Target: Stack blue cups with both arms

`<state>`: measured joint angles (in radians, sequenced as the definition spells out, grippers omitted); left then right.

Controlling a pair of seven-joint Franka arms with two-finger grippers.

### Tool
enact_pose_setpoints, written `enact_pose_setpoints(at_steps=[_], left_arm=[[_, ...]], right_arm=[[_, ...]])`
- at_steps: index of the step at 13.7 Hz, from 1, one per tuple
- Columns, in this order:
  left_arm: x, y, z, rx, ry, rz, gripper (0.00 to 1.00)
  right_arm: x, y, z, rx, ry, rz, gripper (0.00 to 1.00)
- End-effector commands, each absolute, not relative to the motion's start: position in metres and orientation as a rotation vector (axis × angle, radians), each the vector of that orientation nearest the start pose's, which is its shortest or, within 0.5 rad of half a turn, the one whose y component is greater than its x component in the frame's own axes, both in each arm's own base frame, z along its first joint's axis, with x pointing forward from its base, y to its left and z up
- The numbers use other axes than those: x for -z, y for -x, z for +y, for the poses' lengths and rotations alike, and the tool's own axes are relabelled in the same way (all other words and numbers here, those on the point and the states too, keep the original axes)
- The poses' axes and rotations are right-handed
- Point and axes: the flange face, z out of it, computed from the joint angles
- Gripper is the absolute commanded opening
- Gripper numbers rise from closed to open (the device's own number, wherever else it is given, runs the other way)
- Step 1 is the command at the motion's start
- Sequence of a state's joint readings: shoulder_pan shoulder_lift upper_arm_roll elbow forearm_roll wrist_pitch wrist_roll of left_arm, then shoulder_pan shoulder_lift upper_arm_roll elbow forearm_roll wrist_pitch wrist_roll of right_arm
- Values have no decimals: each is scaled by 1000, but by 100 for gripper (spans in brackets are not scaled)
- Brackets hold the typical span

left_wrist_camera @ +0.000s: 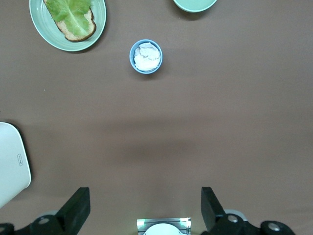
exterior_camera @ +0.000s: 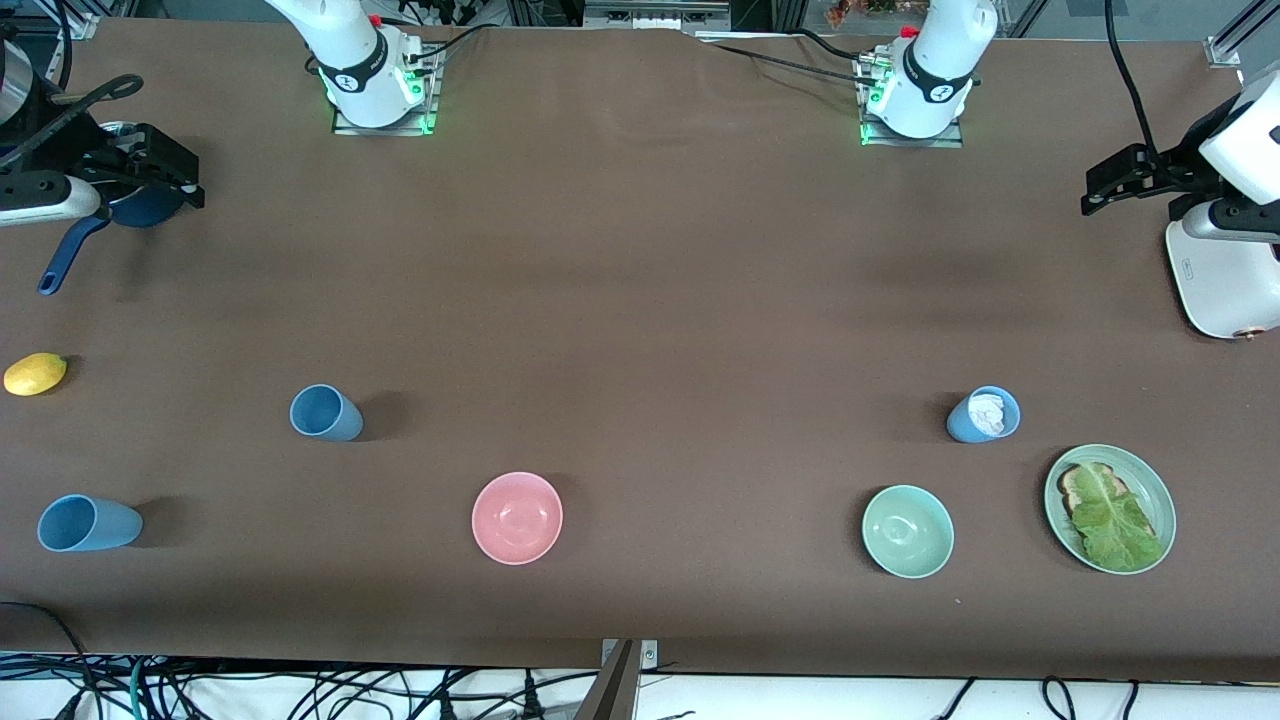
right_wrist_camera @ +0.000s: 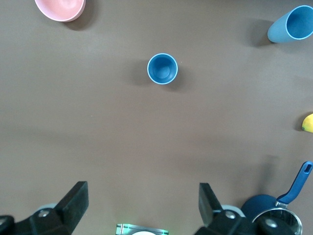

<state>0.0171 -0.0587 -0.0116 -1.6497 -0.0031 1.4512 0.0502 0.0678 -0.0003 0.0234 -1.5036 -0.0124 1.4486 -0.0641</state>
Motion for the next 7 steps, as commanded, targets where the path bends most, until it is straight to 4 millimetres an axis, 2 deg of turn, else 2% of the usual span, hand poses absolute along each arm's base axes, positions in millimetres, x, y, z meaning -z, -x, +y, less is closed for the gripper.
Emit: enact_pose_setpoints(at_steps=[1, 7], left_arm=[[-615, -525, 3, -212, 3144, 102, 100], [-616, -525, 2, -210, 3145, 107, 100]], right_arm=[[-654, -538, 45, -72, 3130, -262, 100], [-653, -538, 45, -77, 3131, -262, 100]])
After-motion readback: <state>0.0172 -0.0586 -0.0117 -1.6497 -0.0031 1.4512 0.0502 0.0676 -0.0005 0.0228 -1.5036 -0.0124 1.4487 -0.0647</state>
